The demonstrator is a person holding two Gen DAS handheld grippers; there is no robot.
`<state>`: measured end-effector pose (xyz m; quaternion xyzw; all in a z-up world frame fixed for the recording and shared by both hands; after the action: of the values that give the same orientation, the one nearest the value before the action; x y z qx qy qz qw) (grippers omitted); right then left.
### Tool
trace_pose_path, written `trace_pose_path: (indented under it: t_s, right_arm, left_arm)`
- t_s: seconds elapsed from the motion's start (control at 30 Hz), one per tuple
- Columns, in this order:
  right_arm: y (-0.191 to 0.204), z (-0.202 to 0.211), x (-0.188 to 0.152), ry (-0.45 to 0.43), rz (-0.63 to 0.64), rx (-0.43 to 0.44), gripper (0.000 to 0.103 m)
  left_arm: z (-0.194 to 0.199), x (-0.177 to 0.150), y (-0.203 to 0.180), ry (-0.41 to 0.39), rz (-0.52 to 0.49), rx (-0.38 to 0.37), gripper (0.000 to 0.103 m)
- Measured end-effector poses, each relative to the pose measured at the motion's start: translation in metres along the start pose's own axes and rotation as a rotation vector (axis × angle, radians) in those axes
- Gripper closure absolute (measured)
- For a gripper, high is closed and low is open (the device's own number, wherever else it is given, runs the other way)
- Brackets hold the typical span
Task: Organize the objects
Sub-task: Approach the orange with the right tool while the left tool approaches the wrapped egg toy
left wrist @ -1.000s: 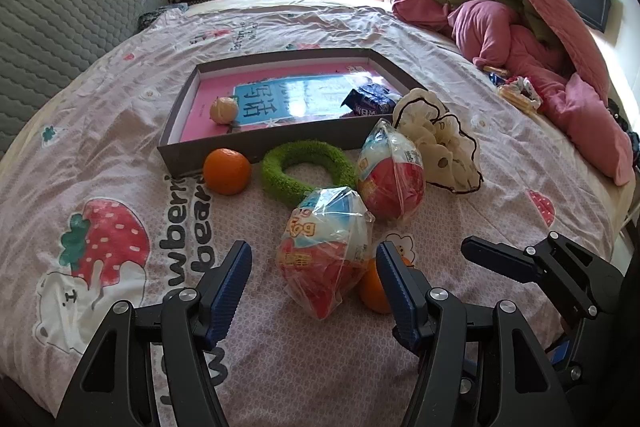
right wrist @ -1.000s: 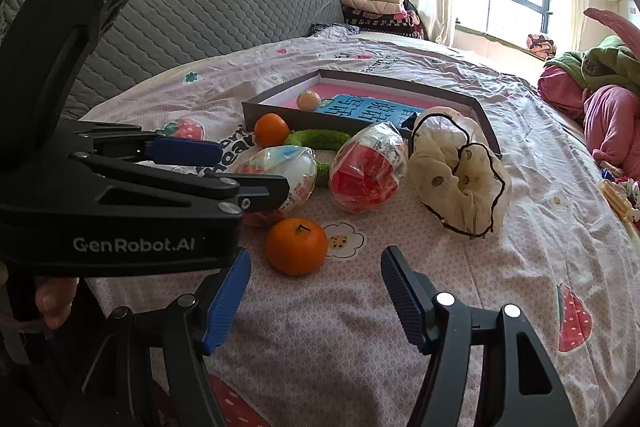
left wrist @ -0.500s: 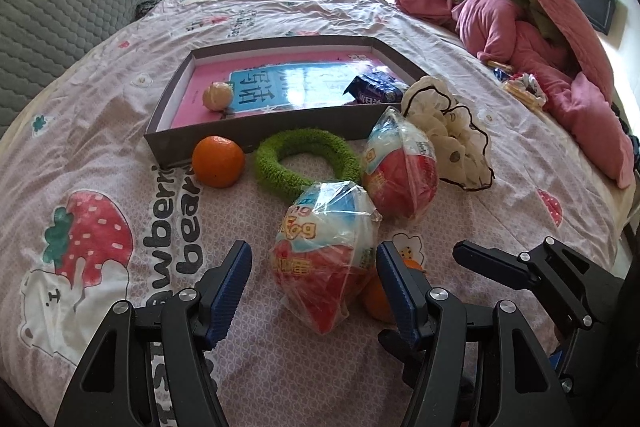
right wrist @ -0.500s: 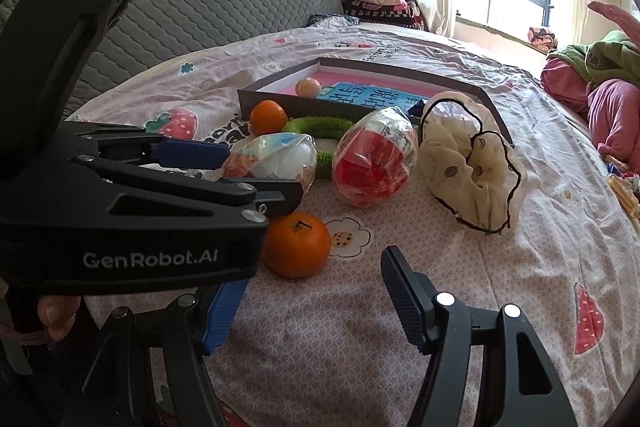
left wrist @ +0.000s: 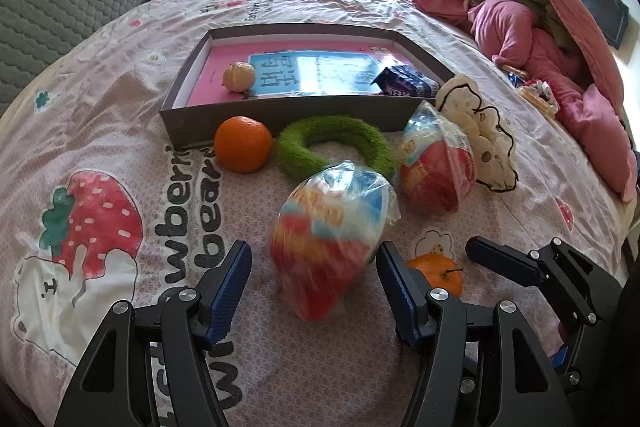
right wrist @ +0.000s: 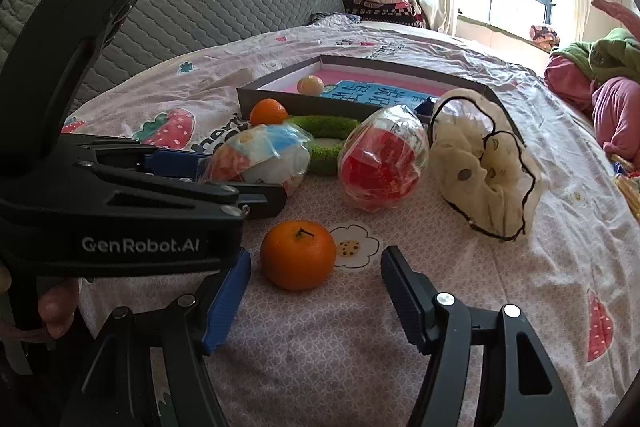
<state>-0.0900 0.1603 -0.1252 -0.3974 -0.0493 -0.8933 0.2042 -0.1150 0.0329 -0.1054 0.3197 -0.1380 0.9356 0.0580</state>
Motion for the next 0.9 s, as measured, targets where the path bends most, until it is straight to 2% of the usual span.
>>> trace_pose_path:
  t_s: [0.17, 0.33, 0.7, 0.8, 0.9]
  right_arm:
    - [0.000, -0.001, 0.001, -0.007, -0.022, 0.019, 0.037]
    - [-0.001, -0.003, 0.002, -0.006, -0.040, 0.039, 0.045]
    - [0.007, -0.005, 0.003, -0.016, -0.022, 0.065, 0.053]
    - [0.006, -0.007, 0.003, -0.014, -0.041, 0.085, 0.061]
    - [0.005, -0.009, 0.003, -0.007, -0.055, 0.092, 0.064]
  left_arm:
    - [0.001, 0.003, 0.007, -0.012, 0.017, -0.005, 0.037]
    - [0.000, 0.004, 0.011, -0.013, 0.034, -0.011, 0.037]
    - [-0.003, 0.004, 0.014, -0.014, 0.049, -0.017, 0.037]
    - [-0.003, 0.005, 0.014, -0.015, 0.053, -0.018, 0.037]
    - [-0.005, 0.006, 0.014, -0.016, 0.057, -0.019, 0.037]
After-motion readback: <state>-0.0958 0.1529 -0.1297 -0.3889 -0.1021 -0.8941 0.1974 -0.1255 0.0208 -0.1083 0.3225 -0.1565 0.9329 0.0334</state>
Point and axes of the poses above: each gripper's, at about its wrist camera, not at the fingertips, and z roughly against the way its jaws point, y to its left, x to its top, the point moved 7 cm from there along -z, roughly the way its jaws point, and after that the axes turned 8 degrees about -x, right-handed, at the moved point
